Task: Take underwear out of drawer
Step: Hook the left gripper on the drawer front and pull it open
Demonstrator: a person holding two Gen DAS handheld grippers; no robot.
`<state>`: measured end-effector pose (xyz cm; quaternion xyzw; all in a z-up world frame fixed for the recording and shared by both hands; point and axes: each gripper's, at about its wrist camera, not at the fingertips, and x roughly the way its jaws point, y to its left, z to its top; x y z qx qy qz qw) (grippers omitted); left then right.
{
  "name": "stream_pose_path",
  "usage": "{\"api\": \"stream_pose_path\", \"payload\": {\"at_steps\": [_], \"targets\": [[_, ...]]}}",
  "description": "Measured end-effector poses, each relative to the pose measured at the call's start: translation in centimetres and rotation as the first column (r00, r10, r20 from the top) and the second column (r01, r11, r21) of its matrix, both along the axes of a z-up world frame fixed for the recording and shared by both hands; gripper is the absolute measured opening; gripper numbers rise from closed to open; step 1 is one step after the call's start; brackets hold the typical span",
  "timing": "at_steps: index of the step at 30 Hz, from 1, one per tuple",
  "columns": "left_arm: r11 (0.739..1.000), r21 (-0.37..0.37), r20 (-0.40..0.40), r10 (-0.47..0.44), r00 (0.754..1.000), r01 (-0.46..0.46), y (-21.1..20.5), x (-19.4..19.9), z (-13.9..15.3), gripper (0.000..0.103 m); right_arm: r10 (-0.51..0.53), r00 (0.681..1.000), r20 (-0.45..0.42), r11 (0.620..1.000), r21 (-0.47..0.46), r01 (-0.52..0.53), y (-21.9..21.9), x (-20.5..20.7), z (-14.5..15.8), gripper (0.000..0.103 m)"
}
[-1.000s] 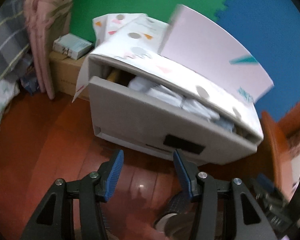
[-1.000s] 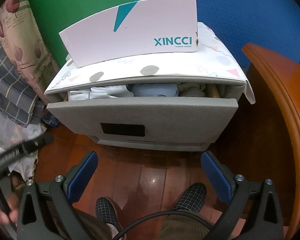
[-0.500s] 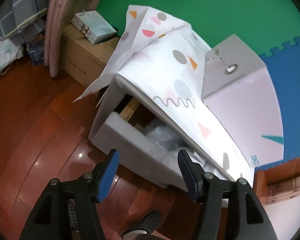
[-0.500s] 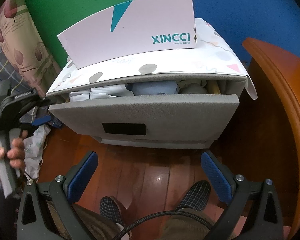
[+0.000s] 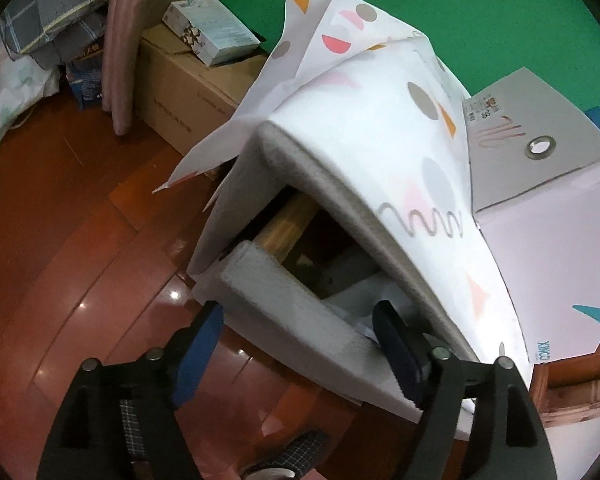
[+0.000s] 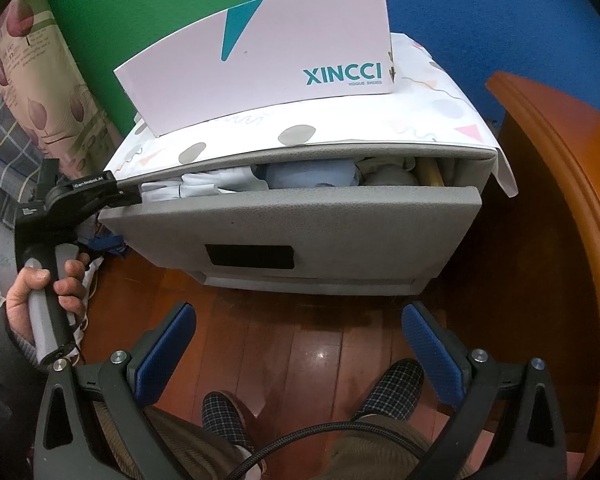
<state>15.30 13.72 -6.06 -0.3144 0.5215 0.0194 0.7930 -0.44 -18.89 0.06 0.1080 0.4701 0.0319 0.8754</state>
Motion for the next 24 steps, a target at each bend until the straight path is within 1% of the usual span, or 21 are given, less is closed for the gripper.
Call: {"api": "stream_pose_path", "payload": {"at_steps": [2, 4, 8, 14, 16, 19, 22, 24], "targets": [[1.0, 0.01, 0.006, -0.026, 1.0, 0.026, 0.0, 0.1, 0.0, 0.084, -0.001, 1.0, 0.0, 1.0, 0.0, 0.001, 0.0, 0.0, 0.0, 0.102], [0.998, 0.039, 0.001, -0.048, 0.999, 0.048, -0.1, -0.1, 0.2, 0.085, -0.002, 1.0, -0.001, 1.0, -0.002, 0.002, 0.0, 0.0, 0.0, 0.102], [0.995, 0.068, -0.011, -0.076, 0.997, 0.076, -0.2, -1.9, 0.5, 0.088, -0.002, 1.0, 0.001, 1.0, -0.006, 0.002, 0.1, 0.0, 0.1, 0.102], [0.984, 0.105, -0.037, -0.143, 0.989, 0.146, 0.5, -5.4, 0.7, 0.092, -0.005, 1.0, 0.01, 1.0, -0.014, 0.005, 0.0, -0.1, 0.2, 0.102], [0.974, 0.14, -0.042, -0.175, 0.984, 0.179, 0.4, -6.7, 1.0, 0.092, -0.005, 1.0, 0.011, 1.0, -0.013, 0.005, 0.0, -0.2, 0.2, 0.102], [0.958, 0.176, -0.087, -0.212, 0.973, 0.225, 0.3, -8.1, 1.4, 0.092, -0.004, 1.0, 0.0, 1.0, -0.006, 0.004, -0.2, -0.2, 0.3, 0.102], [0.937, 0.219, -0.117, -0.253, 0.96, 0.273, 0.1, -9.0, 1.9, 0.092, 0.02, 0.999, -0.044, 1.0, 0.0, -0.02, -0.2, 0.1, 0.3, 0.102], [0.92, 0.253, -0.128, -0.275, 0.953, 0.3, -0.2, -9.8, 2.1, 0.092, 0.029, 0.996, -0.084, 0.999, -0.014, -0.03, -0.3, 0.3, 0.2, 0.102]]}}
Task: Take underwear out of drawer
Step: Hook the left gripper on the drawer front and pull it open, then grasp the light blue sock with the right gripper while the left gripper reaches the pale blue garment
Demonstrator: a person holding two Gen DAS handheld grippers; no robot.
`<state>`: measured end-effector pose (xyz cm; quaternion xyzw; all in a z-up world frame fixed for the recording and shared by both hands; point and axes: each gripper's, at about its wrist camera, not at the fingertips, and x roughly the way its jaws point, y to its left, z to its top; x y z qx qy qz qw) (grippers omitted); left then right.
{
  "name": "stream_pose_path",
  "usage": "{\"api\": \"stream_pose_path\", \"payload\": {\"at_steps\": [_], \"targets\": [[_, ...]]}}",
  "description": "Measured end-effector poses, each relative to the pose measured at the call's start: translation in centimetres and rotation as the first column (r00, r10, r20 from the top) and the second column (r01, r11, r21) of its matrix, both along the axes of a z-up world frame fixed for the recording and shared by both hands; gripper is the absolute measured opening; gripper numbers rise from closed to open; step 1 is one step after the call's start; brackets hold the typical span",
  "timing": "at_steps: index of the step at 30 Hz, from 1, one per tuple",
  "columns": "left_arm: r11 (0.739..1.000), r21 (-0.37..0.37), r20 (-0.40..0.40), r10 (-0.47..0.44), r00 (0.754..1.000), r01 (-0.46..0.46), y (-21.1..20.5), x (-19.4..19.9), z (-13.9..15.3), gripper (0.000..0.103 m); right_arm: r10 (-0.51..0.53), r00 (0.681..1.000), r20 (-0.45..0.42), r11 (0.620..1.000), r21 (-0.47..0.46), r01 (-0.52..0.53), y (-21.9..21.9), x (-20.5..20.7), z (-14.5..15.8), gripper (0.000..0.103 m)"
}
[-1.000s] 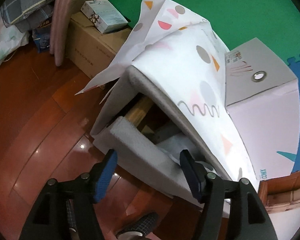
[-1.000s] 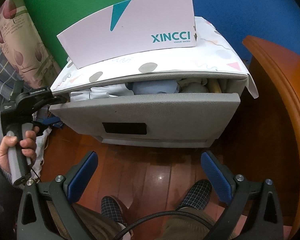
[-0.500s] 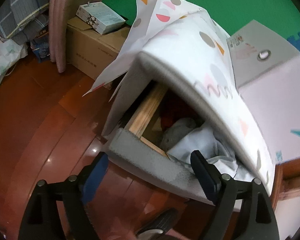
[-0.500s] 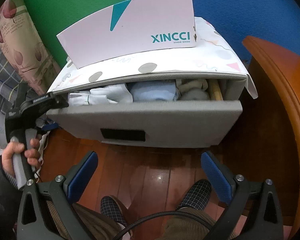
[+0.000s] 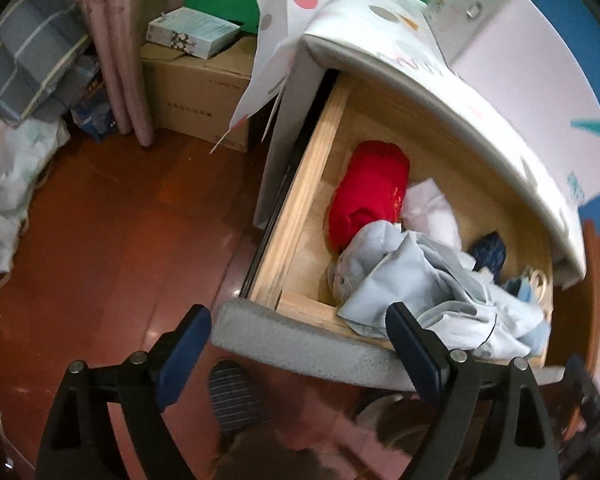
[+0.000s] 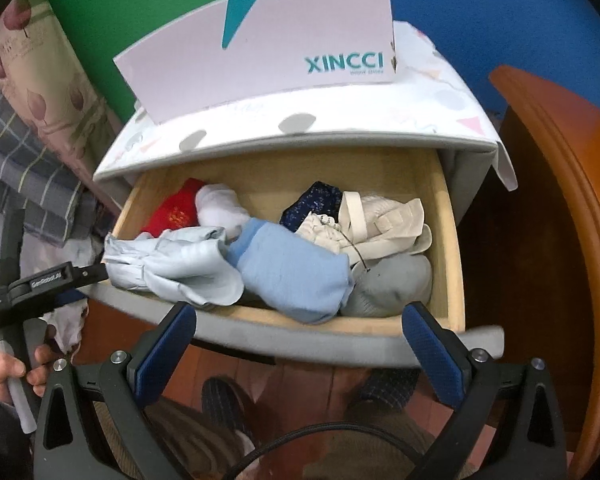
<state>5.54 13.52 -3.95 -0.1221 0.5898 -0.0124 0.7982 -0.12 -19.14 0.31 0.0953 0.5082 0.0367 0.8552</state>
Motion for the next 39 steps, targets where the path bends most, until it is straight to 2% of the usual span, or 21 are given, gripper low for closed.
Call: {"api": "stream_pose_path", "payload": {"at_steps": [2, 7, 9, 12, 21, 26, 31, 32, 39], "targets": [[0.999, 0.03, 0.0, -0.026, 1.0, 0.026, -0.2, -0.6, 0.0, 0.092, 0.012, 0.999, -0.048, 0.999, -0.035, -0.013, 0.1, 0.3, -0.2, 0.102], [0.998, 0.029, -0.02, -0.06, 0.998, 0.061, 0.5, -1.3, -0.3, 0.092, 0.062, 0.986, -0.153, 0.994, -0.082, -0.075, 0.4, 1.0, -0.8, 0.102], [0.997, 0.034, -0.025, -0.068, 0.997, 0.068, 0.5, -1.6, -0.2, 0.092, 0.072, 0.983, -0.168, 0.992, -0.095, -0.089, 0.6, 1.3, -0.9, 0.102], [0.994, 0.064, 0.001, -0.087, 0.996, 0.087, 0.2, -1.7, 0.1, 0.092, 0.073, 0.967, -0.243, 0.987, -0.124, -0.106, 0.8, 2.3, -1.3, 0.102], [0.984, 0.122, 0.056, -0.134, 0.989, 0.127, -1.0, -1.9, 1.0, 0.09, 0.124, 0.947, -0.296, 0.989, -0.045, -0.143, 1.2, 3.7, -2.0, 0.102], [0.975, 0.144, 0.122, -0.187, 0.975, 0.169, -1.5, -2.4, 2.5, 0.09, 0.155, 0.936, -0.317, 0.983, -0.043, -0.177, 2.3, 4.2, -2.6, 0.1], [0.96, 0.189, 0.171, -0.239, 0.956, 0.206, -1.2, -2.5, 4.6, 0.09, 0.175, 0.921, -0.348, 0.972, -0.09, -0.219, 3.6, 5.0, -3.7, 0.086], [0.956, 0.195, 0.175, -0.252, 0.952, 0.218, -1.2, -2.5, 4.9, 0.09, 0.171, 0.917, -0.36, 0.972, -0.093, -0.218, 3.7, 5.3, -4.1, 0.081], [0.91, 0.223, 0.168, -0.39, 0.905, 0.35, -3.0, -2.8, 6.1, 0.09, 0.16, 0.888, -0.431, 0.975, -0.072, -0.211, 4.3, 6.5, -6.4, 0.08]]}}
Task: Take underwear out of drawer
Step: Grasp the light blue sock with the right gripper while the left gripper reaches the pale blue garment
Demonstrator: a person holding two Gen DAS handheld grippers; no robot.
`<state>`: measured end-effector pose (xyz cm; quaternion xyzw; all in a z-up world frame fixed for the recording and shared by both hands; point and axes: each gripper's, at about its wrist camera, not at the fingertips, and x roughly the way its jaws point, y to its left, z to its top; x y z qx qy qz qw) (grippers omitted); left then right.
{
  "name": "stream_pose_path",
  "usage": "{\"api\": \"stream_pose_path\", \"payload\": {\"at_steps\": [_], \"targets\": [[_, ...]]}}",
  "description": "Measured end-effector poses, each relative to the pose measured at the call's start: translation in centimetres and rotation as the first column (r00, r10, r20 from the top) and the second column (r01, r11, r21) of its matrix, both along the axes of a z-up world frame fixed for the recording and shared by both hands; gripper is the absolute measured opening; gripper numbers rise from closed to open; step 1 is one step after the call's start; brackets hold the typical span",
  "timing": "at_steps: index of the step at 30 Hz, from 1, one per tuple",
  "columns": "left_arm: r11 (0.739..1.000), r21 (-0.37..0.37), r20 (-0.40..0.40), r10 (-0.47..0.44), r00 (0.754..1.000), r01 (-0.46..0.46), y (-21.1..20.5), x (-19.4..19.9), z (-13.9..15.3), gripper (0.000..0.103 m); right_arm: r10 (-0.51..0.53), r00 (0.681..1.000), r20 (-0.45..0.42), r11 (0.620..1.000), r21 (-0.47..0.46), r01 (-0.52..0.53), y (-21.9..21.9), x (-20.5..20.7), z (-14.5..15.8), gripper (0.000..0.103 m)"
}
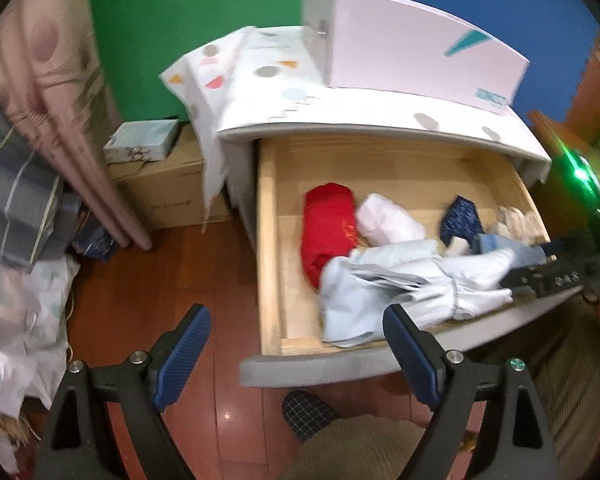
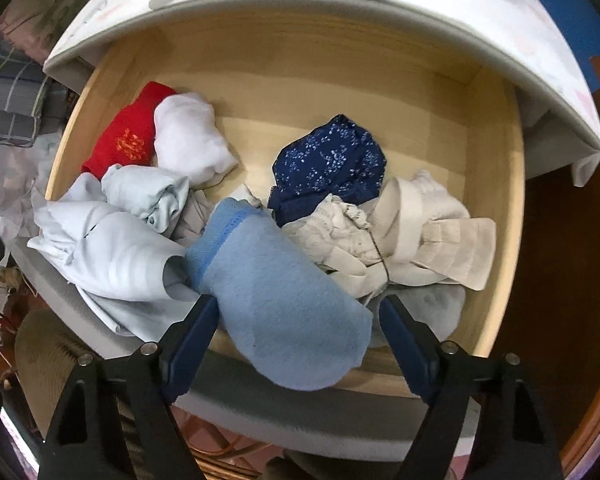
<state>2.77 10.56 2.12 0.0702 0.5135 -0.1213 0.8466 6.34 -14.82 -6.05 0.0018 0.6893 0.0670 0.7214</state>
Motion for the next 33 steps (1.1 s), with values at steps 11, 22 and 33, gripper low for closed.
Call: {"api": "stream_pose_path", "payload": {"at_steps": [11, 22, 33], "targets": [[0.983, -0.043, -0.086, -0.18, 0.98, 0.177, -5.3, -0.1, -0.1, 0.091, -0.026, 0.999, -0.029, 0.998, 0.05, 0.027, 0.5, -0.1, -1.3, 0.048], [0.926, 0.039, -0.133, -0.368, 0.92, 0.376, -7.8, 0.6, -0.1, 0.091, -0.12, 0.992, -0.025, 0.992, 0.044, 0.121, -2.5, -1.6, 0.3, 0.046], [0.86, 0.083, -0.164, -0.487, 0.858, 0.504, -9.5, 1.1, -2.2, 0.091, -0.169, 0.985, 0.03, 0.986, 0.012, 0.169, -6.3, -3.3, 2.0, 0.046]]}}
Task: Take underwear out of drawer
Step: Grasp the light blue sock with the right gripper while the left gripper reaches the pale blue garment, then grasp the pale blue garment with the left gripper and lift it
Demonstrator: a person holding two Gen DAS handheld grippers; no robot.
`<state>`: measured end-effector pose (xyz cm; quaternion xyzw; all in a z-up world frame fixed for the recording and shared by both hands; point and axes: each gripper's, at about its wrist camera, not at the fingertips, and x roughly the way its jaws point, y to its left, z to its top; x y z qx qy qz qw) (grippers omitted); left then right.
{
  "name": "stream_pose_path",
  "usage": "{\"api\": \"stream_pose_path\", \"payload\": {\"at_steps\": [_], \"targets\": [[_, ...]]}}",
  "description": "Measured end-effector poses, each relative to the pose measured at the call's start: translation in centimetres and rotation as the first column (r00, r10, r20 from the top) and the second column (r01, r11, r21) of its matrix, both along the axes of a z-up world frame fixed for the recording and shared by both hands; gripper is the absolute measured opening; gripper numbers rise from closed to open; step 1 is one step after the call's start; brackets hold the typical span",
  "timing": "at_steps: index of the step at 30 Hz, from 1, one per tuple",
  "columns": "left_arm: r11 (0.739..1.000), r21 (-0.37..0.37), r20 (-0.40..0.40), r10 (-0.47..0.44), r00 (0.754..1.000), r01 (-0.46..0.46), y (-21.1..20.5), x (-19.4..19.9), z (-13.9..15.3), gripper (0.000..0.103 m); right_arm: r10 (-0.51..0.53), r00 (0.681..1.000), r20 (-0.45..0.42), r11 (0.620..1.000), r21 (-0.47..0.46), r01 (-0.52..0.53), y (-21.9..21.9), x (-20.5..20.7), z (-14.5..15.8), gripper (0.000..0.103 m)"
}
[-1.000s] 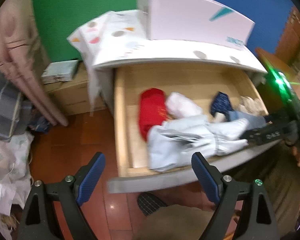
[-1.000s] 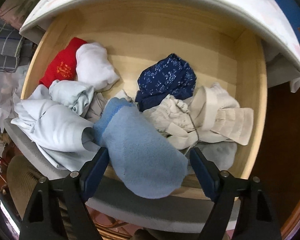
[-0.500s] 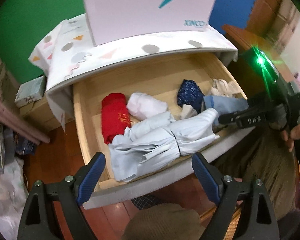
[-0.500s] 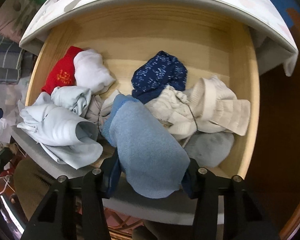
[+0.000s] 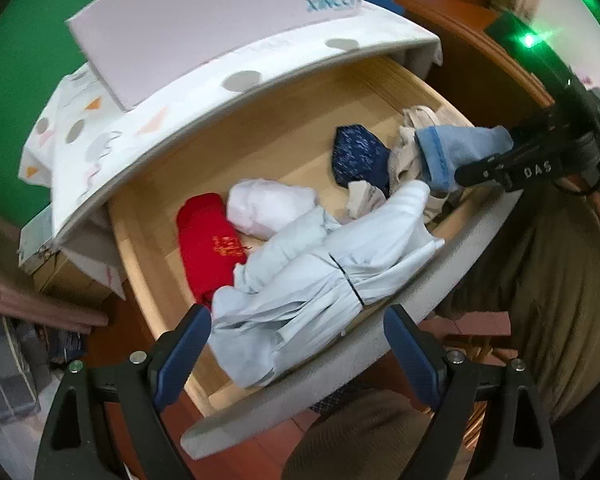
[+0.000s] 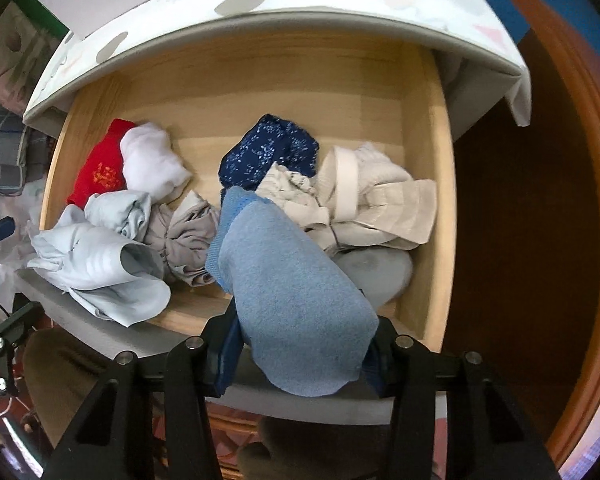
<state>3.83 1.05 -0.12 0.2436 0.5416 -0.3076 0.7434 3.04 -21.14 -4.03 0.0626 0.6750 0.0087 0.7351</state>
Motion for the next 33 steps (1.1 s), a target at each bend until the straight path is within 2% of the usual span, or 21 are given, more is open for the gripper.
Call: {"api": "stream_pose_path", "payload": {"at_steps": [4, 11, 15, 27, 33], "targets": [[1.0, 0.019, -0.045, -0.014, 0.999, 0.015, -0.6, 0.5, -1.6, 0.091, -0.02, 0.999, -0.03, 0.999, 0.029, 0.021, -0.6, -0.3, -0.5, 0.046], [0.999, -0.01, -0.093, 0.045, 0.995, -0.046, -1.2, 1.9, -3.4, 0.091, -0.003, 1.0, -0.008, 1.0, 0.024, 0.003, -0.8, -0.9, -0.3, 0.047], [0.998, -0.017, -0.113, 0.059, 0.992, -0.062, -1.9, 1.8, -4.3, 0.091, -0.02, 1.0, -0.01, 0.998, 0.056, 0.02, -1.0, -1.1, -0.5, 0.048], [0.983, 0.03, -0.256, 0.18, 0.95, -0.178, -3.0, 3.1, -7.1, 0.091, -0.022, 1.0, -0.004, 0.997, 0.077, 0.023, -1.2, -1.5, -0.8, 0.049], [0.975, 0.017, -0.257, 0.22, 0.941, -0.223, -3.0, 3.3, -7.3, 0.089, -0.022, 1.0, -0.005, 0.997, 0.078, 0.022, -0.8, -1.3, -1.0, 0.05]]}}
